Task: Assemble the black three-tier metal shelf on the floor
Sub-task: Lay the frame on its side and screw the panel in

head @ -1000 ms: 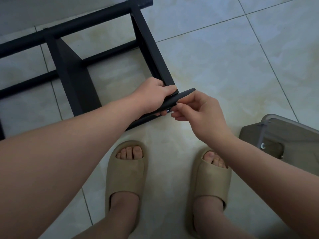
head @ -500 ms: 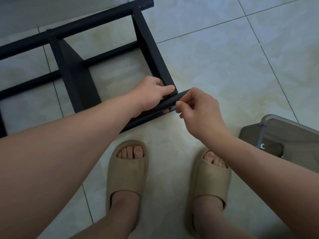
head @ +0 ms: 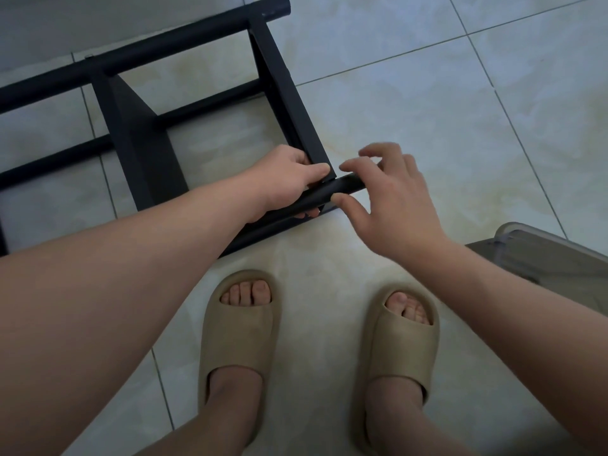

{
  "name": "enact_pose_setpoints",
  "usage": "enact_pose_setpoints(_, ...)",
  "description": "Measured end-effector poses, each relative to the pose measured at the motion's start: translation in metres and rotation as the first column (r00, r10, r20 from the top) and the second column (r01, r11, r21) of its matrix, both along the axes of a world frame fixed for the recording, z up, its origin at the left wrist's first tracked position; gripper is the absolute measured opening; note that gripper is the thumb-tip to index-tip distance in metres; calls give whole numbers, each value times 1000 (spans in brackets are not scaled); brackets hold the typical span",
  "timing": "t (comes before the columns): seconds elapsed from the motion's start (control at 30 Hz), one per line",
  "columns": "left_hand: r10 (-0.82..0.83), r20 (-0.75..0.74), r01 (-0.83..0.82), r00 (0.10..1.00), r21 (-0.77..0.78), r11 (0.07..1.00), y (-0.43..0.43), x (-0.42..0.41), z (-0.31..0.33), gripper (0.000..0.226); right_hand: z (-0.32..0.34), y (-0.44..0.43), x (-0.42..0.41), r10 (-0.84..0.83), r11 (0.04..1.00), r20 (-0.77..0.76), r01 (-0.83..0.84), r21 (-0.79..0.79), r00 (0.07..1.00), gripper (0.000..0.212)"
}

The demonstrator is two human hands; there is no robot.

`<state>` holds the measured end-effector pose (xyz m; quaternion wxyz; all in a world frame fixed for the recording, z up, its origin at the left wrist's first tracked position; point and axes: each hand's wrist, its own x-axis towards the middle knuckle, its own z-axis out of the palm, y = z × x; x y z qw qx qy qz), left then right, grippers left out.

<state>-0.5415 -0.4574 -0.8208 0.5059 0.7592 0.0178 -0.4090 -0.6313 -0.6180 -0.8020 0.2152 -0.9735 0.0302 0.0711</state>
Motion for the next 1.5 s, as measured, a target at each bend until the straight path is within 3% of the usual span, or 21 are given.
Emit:
enact_pose_setpoints(0.17,-23,-3,23,1000,3,1000,-1,2,5,32,4,-17,18,87,988,-170,-63,141,982,37)
enact_pose_setpoints(0.4,-21,0,21,1000,13,1000,5,8,12,26,1,-17,24,109,962,-110,-77,264,988,27)
enact_pose_setpoints(0.83,-48,26,44,998,134,990,-2,-3,14,37,-10,-28,20,134,943,-139,-83,321,981,28)
enact_pose_setpoints(1.13,-49,52,39,997,189,981,-2,-6,17,50,-8,-29,16,248,922,-21,-230,310,969,23)
enact_pose_setpoints(1.5,-83,78,65,994,213,975,-3,-5,17,47,-9,-34,32,339,921,-180,-287,263,923,30)
